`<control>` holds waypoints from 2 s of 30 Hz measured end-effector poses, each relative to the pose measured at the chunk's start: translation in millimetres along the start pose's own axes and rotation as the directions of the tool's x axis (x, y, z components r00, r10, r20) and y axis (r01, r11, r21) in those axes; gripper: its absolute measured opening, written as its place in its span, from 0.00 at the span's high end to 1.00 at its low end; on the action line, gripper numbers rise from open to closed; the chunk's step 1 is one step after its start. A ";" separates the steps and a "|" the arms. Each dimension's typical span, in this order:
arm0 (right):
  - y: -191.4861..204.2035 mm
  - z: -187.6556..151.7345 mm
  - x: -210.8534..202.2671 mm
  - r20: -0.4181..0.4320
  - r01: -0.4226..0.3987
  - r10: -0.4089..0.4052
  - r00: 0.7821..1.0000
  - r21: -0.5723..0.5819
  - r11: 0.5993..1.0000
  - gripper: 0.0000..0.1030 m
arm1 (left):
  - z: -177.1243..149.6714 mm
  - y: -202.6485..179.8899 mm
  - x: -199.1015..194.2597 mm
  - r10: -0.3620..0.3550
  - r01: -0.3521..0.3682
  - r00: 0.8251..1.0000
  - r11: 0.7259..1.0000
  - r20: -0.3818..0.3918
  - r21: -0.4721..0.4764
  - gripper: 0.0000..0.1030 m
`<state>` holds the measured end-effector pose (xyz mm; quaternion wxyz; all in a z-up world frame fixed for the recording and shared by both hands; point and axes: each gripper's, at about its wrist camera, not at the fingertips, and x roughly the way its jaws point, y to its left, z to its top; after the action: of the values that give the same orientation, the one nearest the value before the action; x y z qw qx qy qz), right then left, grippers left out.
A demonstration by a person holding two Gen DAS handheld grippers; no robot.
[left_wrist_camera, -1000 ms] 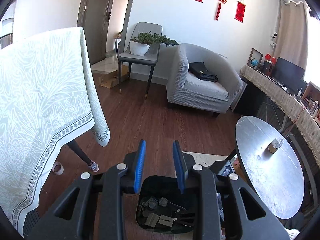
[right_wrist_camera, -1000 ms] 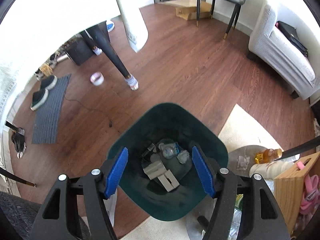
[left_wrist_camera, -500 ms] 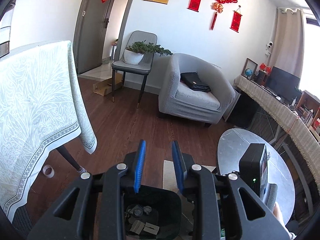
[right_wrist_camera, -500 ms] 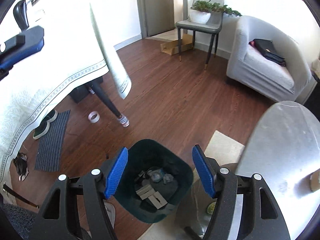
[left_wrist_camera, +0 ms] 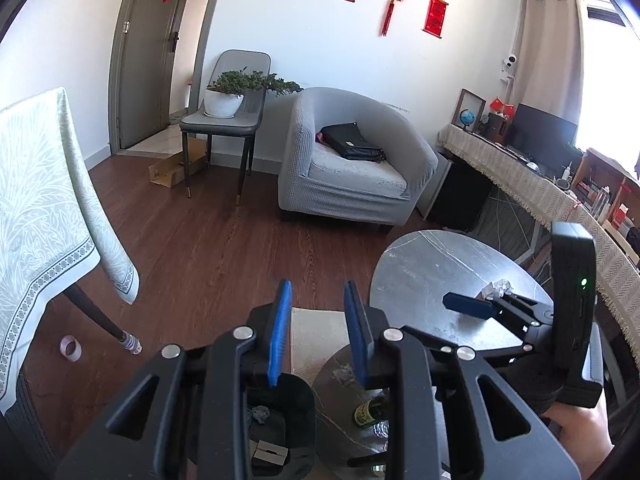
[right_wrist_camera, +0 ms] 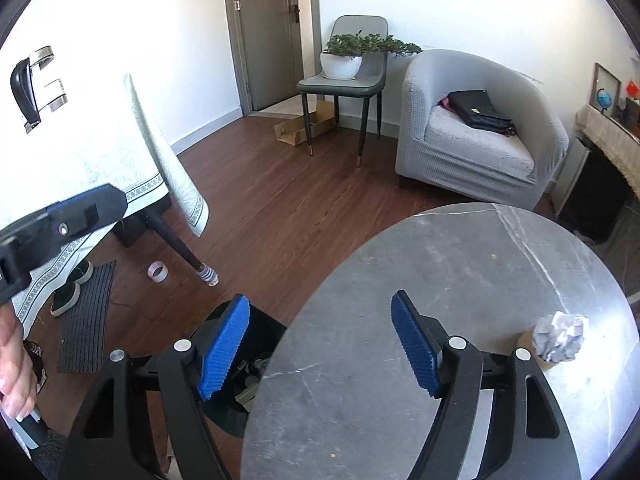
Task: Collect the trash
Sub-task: 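Move both tools back to the table toward the paper-stuffed tape roll, then grasp the crumpled paper in the tape roll with the right tool and lift it out, then grasp the empty tape roll with the left tool while the right holds the paper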
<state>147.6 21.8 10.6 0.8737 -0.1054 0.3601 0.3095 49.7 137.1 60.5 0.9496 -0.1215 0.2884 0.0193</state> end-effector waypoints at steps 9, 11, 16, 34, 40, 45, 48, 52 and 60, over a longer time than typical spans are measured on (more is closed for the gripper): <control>-67.3 -8.8 -36.9 0.083 0.142 -0.149 0.985 0.091 0.986 0.23 | -14.6 -36.0 31.3 -0.059 0.060 0.998 0.998 -0.033 0.014 0.60; -85.8 -11.8 -41.8 0.092 0.164 -0.177 0.980 0.131 0.978 0.23 | -17.6 -38.6 40.9 -0.070 0.070 0.996 0.998 -0.051 0.004 0.58; -123.9 -22.9 -45.2 0.095 0.216 -0.242 0.966 0.225 0.950 0.23 | -24.7 -51.8 58.7 -0.092 0.092 0.992 0.996 -0.084 -0.002 0.46; -161.8 -41.3 -12.9 0.009 0.180 -0.196 0.980 0.359 0.916 0.48 | -36.2 -90.1 74.8 -0.139 0.151 0.980 0.986 -0.145 0.073 0.41; -163.4 -44.2 -16.4 0.006 0.103 -0.113 0.994 0.370 0.923 0.48 | -39.6 -96.3 77.1 -0.151 0.166 0.975 0.982 -0.164 0.086 0.39; -158.9 -48.5 -24.4 0.007 -0.011 0.009 1.000 0.374 0.927 0.48 | -44.6 -110.3 82.1 -0.177 0.199 0.966 0.974 -0.188 0.107 0.34; -154.8 -51.4 -32.5 0.009 -0.067 0.068 0.998 0.371 0.926 0.48 | -49.3 -125.3 85.3 -0.193 0.226 0.959 0.963 -0.207 0.149 0.32; -155.9 -55.5 -49.6 0.033 -0.133 0.130 0.991 0.382 0.915 0.48 | -55.6 -145.2 89.7 -0.213 0.259 0.951 0.946 -0.226 0.197 0.27; -192.8 -73.9 -85.8 0.135 -0.196 0.148 0.980 0.483 0.853 0.48 | -64.3 -180.5 105.0 -0.205 0.278 0.940 0.924 -0.272 0.262 0.23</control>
<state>177.7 -199.7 9.6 0.8561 0.1685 0.3941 0.2886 121.5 -57.1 -9.5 0.9102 -0.0138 0.3830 -0.1569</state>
